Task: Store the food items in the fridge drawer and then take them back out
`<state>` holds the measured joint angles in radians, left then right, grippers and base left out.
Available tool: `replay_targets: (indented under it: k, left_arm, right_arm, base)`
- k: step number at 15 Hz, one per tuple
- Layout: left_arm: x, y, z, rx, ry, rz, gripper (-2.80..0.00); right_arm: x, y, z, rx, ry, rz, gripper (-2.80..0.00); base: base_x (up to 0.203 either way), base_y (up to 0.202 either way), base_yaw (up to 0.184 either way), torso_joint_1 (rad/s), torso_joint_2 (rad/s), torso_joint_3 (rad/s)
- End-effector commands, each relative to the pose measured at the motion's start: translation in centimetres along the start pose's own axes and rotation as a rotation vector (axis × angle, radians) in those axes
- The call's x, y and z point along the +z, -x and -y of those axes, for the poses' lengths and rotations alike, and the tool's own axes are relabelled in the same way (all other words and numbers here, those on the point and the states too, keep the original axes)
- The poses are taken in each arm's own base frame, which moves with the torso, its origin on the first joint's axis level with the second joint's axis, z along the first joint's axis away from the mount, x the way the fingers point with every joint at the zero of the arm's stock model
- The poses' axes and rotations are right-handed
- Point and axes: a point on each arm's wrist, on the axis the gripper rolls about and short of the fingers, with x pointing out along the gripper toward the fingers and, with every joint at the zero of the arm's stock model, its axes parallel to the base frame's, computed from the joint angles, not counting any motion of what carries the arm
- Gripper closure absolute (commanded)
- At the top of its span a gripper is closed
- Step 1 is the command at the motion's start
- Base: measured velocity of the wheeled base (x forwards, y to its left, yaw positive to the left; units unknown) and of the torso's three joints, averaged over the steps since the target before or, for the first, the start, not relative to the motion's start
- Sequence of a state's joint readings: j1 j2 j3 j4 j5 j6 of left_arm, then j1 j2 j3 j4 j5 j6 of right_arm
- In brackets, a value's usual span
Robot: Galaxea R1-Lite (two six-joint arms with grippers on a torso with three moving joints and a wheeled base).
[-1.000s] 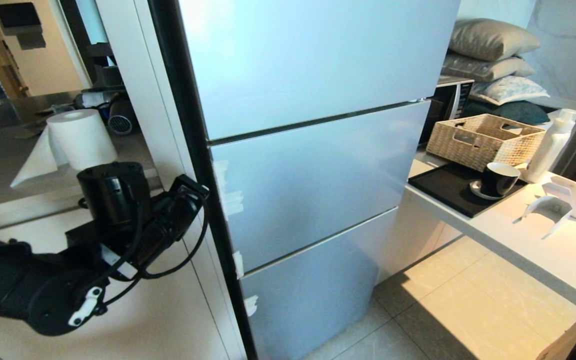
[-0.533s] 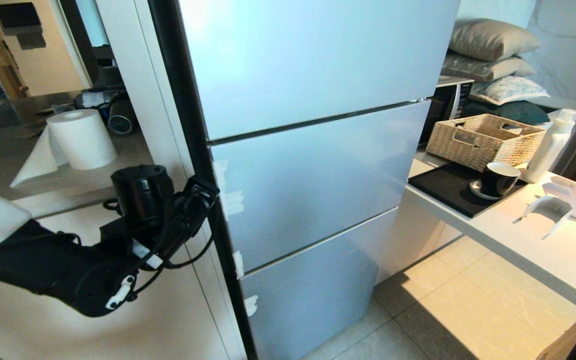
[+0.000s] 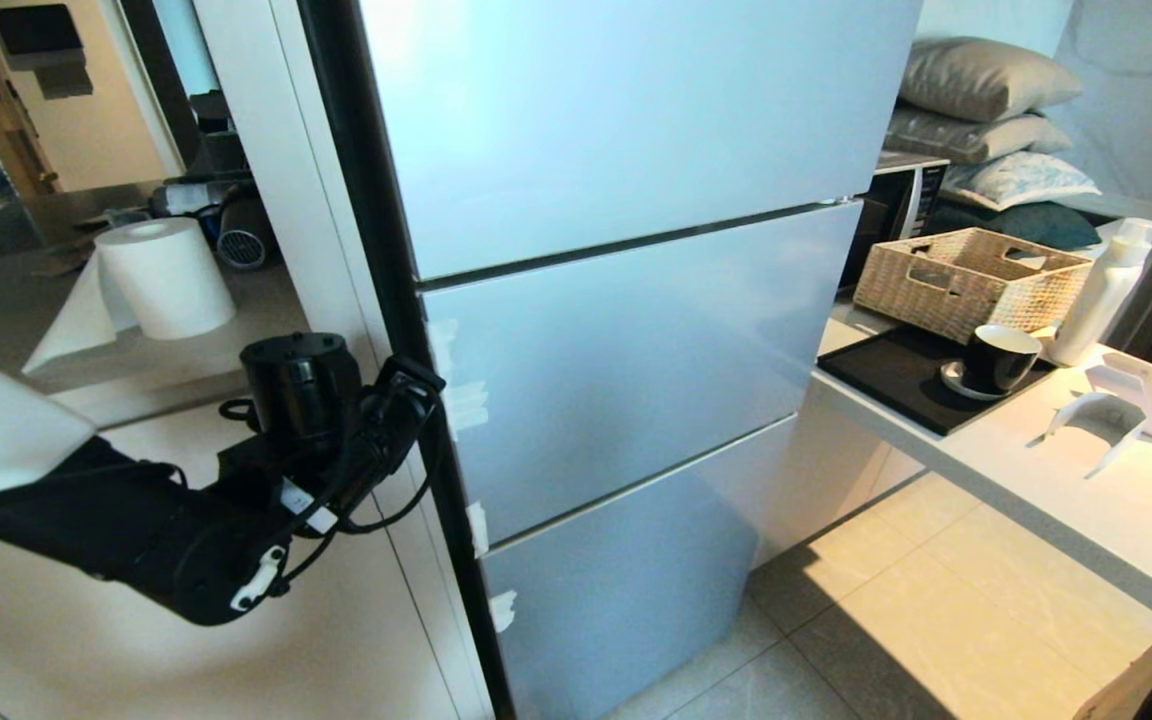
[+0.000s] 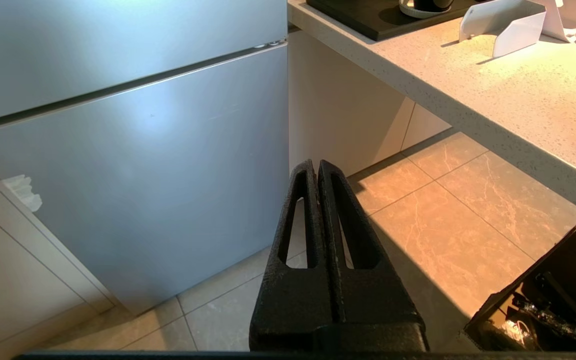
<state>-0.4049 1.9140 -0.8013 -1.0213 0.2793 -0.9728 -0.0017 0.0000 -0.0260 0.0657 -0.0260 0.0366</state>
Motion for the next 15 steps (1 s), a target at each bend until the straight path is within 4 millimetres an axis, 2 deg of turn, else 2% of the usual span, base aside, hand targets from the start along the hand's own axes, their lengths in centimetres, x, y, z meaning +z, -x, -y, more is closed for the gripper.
replay_targets:
  k: [1, 8, 11, 15]
  left_arm:
    - [-0.2, 0.1, 0.3, -0.015, 0.005, -0.005, 0.00]
    - [-2.2, 2.0, 2.8, -0.091, 0.001, -0.071, 0.00]
    - [-2.9, 4.0, 4.1, -0.134, 0.002, -0.104, 0.00]
    - [-3.8, 7.2, 4.7, -0.170, -0.006, -0.170, 0.00]
  right_arm:
    - [0.0, 0.0, 0.0, 0.000, 0.000, -0.002, 0.00]
    - [0.0, 0.0, 0.0, 0.000, 0.001, -0.002, 0.00]
    - [0.0, 0.0, 0.0, 0.000, 0.000, -0.002, 0.00]
    - [0.0, 0.0, 0.0, 0.000, 0.001, -0.002, 0.00]
  base:
    - [0.000, 0.000, 0.000, 0.000, 0.00, 0.000]
    - [0.000, 0.000, 0.000, 0.000, 0.00, 0.000]
    - [0.000, 0.000, 0.000, 0.000, 0.00, 0.000]
    - [0.000, 0.000, 0.000, 0.000, 0.00, 0.000]
